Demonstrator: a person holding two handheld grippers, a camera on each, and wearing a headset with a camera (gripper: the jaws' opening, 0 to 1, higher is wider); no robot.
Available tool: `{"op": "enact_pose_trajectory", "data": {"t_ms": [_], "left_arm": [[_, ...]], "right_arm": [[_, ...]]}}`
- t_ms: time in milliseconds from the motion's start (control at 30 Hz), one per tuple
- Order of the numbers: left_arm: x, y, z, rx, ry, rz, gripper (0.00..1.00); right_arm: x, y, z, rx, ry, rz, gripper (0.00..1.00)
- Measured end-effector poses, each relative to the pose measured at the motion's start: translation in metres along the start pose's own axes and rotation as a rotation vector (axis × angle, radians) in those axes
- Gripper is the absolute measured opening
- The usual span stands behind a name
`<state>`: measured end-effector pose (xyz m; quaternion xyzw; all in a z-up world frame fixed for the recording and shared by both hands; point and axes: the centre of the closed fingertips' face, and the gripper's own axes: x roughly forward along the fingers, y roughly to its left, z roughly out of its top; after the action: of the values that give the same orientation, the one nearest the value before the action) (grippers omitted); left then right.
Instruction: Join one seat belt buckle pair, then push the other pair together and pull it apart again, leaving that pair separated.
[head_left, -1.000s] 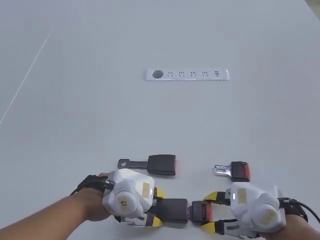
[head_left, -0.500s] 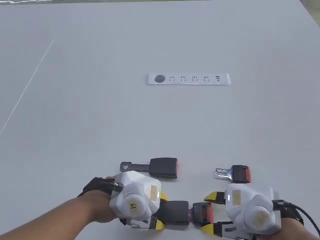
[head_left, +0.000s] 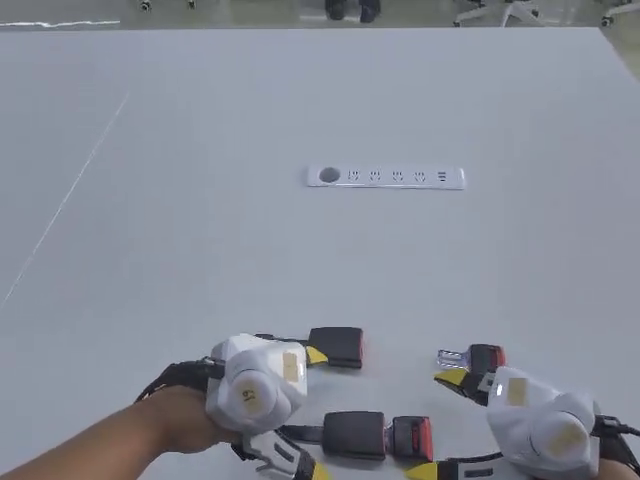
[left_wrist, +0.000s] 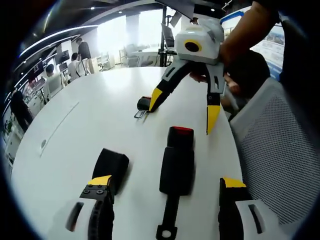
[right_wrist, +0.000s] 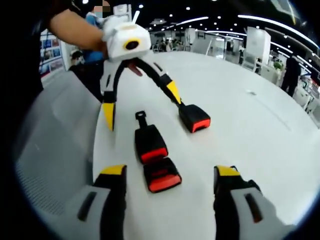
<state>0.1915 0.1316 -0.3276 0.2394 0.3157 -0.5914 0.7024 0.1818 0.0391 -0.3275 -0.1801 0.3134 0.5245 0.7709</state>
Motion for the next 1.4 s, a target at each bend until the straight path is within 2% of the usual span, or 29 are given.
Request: {"op": "enact_pose_trajectory", "data": {"t_ms": [133,300,367,600,767,833,933,1033,1100,1200,1300,1367,1400], "left_arm": [[-0.008,0.005,0.005,-0.008,-0.020,0.023,0.90],[-0.020,0.018,0.008,-0.001,-0.028,0.052,0.90],[-0.026,0.027,0.007,0.006,-0.023,0.070,0.89],[-0.040,0.055,0.007,0.016,-0.001,0.095,0.85],[-0.040,0.075,0.006,0.043,0.020,0.095,0.81],[-0.036,0.082,0.007,0.043,0.018,0.096,0.80],[-0.028,0.092,0.005,0.059,0.027,0.094,0.77],[-0.015,0.100,-0.002,0.053,0.040,0.076,0.73],[-0.006,0.102,-0.005,0.059,0.045,0.057,0.71],[0.006,0.104,-0.013,0.059,0.066,0.033,0.70],[0.015,0.102,-0.015,0.054,0.062,0.002,0.69],[0.023,0.102,-0.017,0.081,0.066,-0.013,0.69],[0.027,0.102,-0.018,0.077,0.065,-0.022,0.69]], "right_arm": [[-0.013,-0.013,0.006,0.008,-0.028,-0.036,0.75],[-0.026,-0.029,0.005,-0.002,-0.029,-0.064,0.77],[-0.032,-0.041,0.000,-0.014,-0.007,-0.084,0.77],[-0.045,-0.074,-0.003,-0.029,0.007,-0.105,0.76],[-0.045,-0.093,-0.005,-0.050,0.029,-0.082,0.76],[-0.044,-0.097,-0.006,-0.044,0.033,-0.051,0.74],[-0.041,-0.107,-0.014,-0.025,0.058,-0.033,0.73],[-0.037,-0.113,-0.024,-0.027,0.085,-0.009,0.72],[-0.036,-0.114,-0.030,-0.006,0.096,0.017,0.66],[-0.033,-0.116,-0.040,0.012,0.118,0.032,0.67],[-0.029,-0.115,-0.049,0.009,0.141,0.064,0.66],[-0.026,-0.115,-0.052,0.012,0.152,0.071,0.65],[-0.023,-0.113,-0.053,0.010,0.152,0.085,0.64]]}}
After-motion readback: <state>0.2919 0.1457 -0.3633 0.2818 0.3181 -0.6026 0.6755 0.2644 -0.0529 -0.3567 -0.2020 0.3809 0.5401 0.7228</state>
